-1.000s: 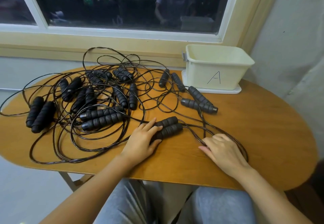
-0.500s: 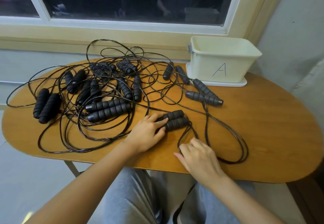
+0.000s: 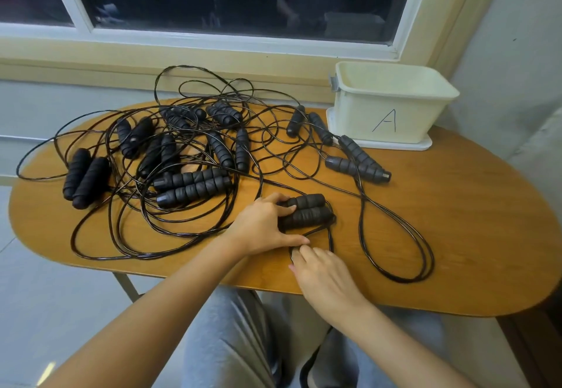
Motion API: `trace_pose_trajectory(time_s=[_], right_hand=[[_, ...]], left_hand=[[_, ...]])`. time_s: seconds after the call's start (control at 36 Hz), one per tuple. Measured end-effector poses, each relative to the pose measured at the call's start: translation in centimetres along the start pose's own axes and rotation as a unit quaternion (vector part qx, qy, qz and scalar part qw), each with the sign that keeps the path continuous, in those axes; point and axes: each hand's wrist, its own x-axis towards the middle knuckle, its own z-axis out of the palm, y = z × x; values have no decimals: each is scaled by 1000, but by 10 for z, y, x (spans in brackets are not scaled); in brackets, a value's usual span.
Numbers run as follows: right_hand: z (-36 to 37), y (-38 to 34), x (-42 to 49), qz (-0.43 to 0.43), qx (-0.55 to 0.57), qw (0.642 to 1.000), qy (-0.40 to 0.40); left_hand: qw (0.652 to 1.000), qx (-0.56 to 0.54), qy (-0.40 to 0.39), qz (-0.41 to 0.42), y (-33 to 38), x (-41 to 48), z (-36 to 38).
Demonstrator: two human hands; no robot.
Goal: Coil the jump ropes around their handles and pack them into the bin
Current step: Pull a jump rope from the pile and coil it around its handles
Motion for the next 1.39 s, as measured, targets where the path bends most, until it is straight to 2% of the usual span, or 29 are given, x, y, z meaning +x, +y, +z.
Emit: trace_pose_trajectory(time_s=[0.08, 0.19, 0.36, 0.58, 0.72, 0.78, 0.86, 0.92, 1.08, 1.25, 1.39], right_hand=[[-4, 7, -1, -20, 14, 999, -22], [-14, 38, -3, -42, 33, 998, -39], [-35, 107, -11, -43, 21, 996, -73], [-62, 181, -35, 10, 0, 997, -71], [-70, 206, -46, 28, -33, 993, -108], [-70, 203, -49, 58, -17, 990, -130], [-68, 184, -45, 0, -24, 1000, 2], [-65, 163, -39, -26, -10, 999, 44], [-49, 105, -38, 15, -8, 1000, 14], [-41, 58, -41, 24, -23, 997, 72], [-35, 32, -34, 11, -14, 996, 89]], left_hand=[[1000, -2, 7, 7, -4, 0, 3], [999, -15, -21, 26, -21, 1, 4], [999, -22, 21, 39, -34, 1, 11], [998, 16, 28, 49, -36, 4, 7], [995, 63, 31, 76, -26, 7, 5], [996, 66, 37, 56, -19, 8, 8], [998, 50, 42, 23, -11, 7, 14], [998, 35, 45, 8, -8, 5, 17], [998, 46, 45, -7, -4, 2, 16], [998, 57, 10, -14, -2, 2, 11], [999, 16, -8, -39, 8, 3, 2]])
